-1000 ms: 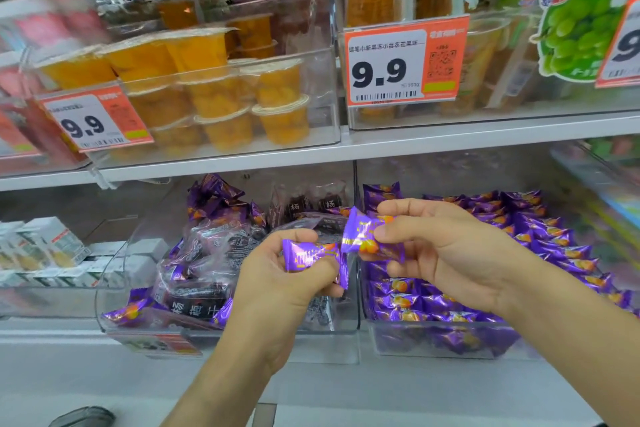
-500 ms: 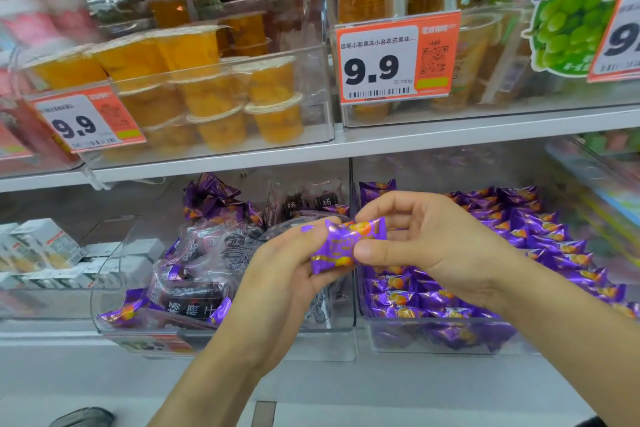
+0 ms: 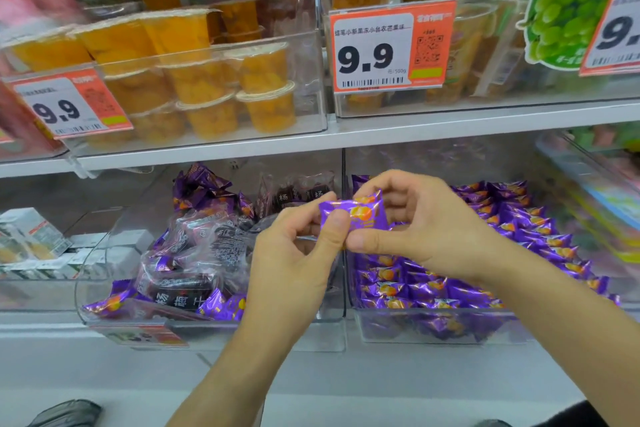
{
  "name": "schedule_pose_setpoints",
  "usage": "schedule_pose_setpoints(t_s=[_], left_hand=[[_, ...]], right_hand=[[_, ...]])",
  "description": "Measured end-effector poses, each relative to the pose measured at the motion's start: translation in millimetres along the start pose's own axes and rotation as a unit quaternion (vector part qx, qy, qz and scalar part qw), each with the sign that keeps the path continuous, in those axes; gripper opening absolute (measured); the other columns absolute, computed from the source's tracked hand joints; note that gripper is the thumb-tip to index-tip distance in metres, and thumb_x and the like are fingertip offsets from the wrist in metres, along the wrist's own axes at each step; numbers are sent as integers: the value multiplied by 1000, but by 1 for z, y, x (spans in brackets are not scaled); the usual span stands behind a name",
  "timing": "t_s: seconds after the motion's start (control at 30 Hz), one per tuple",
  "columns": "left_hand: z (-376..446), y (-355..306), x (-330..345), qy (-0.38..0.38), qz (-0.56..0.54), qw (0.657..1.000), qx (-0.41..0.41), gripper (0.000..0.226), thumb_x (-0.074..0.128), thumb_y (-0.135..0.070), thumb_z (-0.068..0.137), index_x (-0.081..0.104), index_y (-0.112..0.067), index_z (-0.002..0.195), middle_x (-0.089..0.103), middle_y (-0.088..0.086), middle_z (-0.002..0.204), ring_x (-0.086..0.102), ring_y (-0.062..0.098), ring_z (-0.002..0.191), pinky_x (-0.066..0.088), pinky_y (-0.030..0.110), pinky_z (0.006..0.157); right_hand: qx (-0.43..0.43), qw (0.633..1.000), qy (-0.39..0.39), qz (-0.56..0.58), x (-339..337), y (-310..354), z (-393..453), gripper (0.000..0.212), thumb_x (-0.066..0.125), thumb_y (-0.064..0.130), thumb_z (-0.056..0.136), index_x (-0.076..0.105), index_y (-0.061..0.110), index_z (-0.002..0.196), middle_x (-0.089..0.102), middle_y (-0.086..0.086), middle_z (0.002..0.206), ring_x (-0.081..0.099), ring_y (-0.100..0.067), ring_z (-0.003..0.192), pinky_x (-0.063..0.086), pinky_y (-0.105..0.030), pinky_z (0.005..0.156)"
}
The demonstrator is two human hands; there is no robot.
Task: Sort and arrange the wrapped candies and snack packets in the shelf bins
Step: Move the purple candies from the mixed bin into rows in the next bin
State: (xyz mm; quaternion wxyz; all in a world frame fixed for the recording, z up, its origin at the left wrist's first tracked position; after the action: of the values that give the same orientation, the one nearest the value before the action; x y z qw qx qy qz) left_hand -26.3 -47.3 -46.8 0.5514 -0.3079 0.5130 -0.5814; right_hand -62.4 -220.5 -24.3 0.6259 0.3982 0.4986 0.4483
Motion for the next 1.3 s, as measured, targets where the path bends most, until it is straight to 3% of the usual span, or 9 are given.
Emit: schedule_pose_setpoints(t_s=[0.13, 0.23, 0.3, 0.5, 0.57, 0.73, 0.97, 1.17, 1.3], left_hand=[[1, 20, 7, 53, 64, 995, -48, 55, 76, -52, 76, 60, -30, 124, 67, -9, 108, 65, 1, 92, 54, 22, 83], [-2, 34, 11, 80, 81, 991, -74, 46, 80, -36, 77, 61, -39, 119, 70, -6, 107, 71, 12, 85, 59, 38, 81], [-2, 38, 13, 56, 67, 994, -63, 43, 78, -22, 80, 66, -37, 118, 71, -2, 103, 72, 15, 77, 60, 37, 77], [-9, 43, 16, 28, 60, 997, -35, 44, 75, -17, 82, 67, -34, 121, 69, -6, 102, 70, 5, 79, 56, 17, 69], [-9, 45, 16, 28, 52, 998, -23, 43, 75, -17, 82, 65, -37, 119, 68, -8, 104, 69, 1, 83, 54, 14, 71], [-8, 50, 15, 26, 55, 998, -11, 47, 75, -20, 82, 65, -24, 128, 65, -11, 109, 67, -3, 88, 52, 10, 73], [-11, 47, 17, 15, 71, 997, 17, 42, 72, -24, 83, 67, -30, 124, 65, -17, 107, 67, -4, 86, 52, 11, 76], [-11, 47, 18, 12, 81, 997, 19, 44, 70, -25, 84, 66, -27, 127, 65, -16, 108, 66, -4, 86, 52, 9, 77], [-11, 47, 20, -1, 83, 996, 16, 42, 72, -20, 85, 66, -24, 126, 63, -18, 104, 66, -5, 82, 49, 6, 71]], right_hand=[[25, 996, -55, -61, -49, -29, 19, 56, 88, 32, 57, 65, 20, 107, 76, -4, 98, 72, -20, 93, 58, -29, 85], [64, 976, -133, -158, -84, -64, 36, 48, 89, 24, 68, 66, 19, 110, 73, -3, 102, 69, -12, 88, 51, -11, 76], [85, 962, -162, -201, -94, -84, 51, 45, 88, 21, 72, 66, 17, 112, 72, -3, 103, 68, -15, 91, 52, -19, 80], [169, 936, -148, -273, -85, -116, 105, 53, 85, 23, 76, 59, 13, 121, 62, -4, 114, 60, -20, 103, 48, -28, 89], [191, 927, -137, -293, -80, -122, 111, 51, 83, 25, 80, 58, 14, 123, 59, -3, 116, 55, -17, 99, 45, -26, 84], [203, 924, -109, -306, -71, -132, 114, 51, 77, 31, 86, 55, 19, 130, 59, -5, 127, 55, -19, 101, 45, -27, 84], [182, 904, -136, -362, -75, -128, 109, 64, 85, 28, 77, 49, 20, 129, 57, -7, 125, 59, -26, 106, 46, -28, 81], [182, 891, -132, -395, -71, -125, 109, 43, 79, 32, 82, 57, 17, 114, 59, -7, 117, 56, -22, 93, 43, -26, 75], [170, 888, -151, -400, -69, -127, 109, 42, 79, 37, 80, 59, 14, 109, 60, -8, 115, 57, -24, 103, 41, -26, 76]])
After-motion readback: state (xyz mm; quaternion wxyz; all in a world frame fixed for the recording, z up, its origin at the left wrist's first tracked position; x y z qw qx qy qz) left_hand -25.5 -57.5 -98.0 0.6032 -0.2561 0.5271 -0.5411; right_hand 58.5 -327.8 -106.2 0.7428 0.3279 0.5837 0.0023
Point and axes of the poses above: each hand's wrist, its own z-axis towards the middle knuckle, its own x-axis out of the palm, y = z × x, the point moved 1 cm from there along z, towards the middle knuckle
